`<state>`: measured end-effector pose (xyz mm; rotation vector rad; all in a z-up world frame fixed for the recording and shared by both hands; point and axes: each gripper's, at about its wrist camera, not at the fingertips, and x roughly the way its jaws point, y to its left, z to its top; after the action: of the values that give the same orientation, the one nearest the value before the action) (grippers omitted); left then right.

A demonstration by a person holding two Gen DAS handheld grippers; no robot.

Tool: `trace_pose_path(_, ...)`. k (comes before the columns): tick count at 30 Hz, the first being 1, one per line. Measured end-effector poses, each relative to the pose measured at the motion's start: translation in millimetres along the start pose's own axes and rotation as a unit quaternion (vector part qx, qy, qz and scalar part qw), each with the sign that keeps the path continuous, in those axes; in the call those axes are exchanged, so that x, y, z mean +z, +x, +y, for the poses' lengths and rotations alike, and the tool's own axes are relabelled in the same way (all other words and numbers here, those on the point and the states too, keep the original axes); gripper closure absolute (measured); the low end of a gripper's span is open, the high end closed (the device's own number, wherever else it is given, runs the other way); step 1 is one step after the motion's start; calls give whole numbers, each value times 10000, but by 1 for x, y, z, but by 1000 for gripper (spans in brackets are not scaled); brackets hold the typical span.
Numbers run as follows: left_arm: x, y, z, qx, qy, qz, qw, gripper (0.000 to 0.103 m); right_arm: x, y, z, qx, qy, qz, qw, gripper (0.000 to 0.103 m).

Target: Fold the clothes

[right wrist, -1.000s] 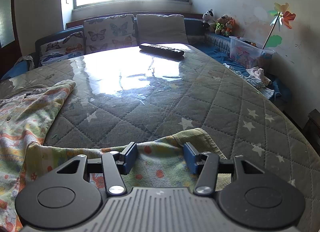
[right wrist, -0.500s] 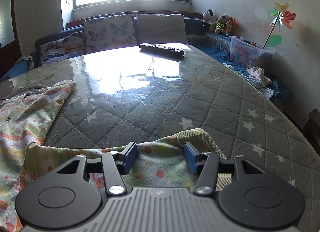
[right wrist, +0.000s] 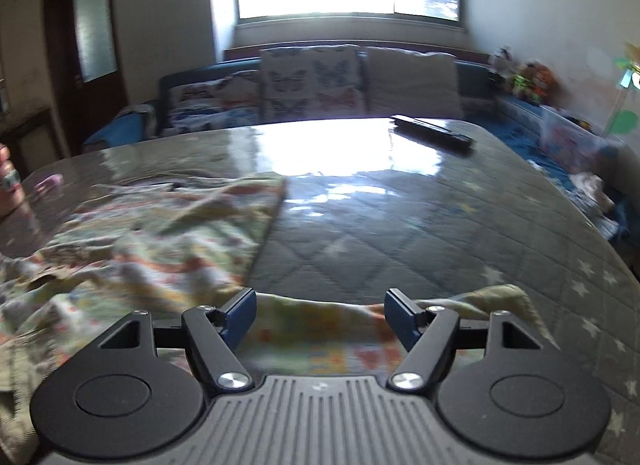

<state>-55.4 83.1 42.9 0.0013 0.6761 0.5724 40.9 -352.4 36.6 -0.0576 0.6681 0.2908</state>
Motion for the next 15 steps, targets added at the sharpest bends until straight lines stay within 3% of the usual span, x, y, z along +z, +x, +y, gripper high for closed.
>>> trace_pose_path(9,-10,-6,-63,-532,945,-125,9940,0,-4,13,67,871,-738,83,9934,30)
trace_pose_path(15,-32,-24,-77,-456,1538,-422,9861,0,-24,18,93,1130,-1239,357,9852,30)
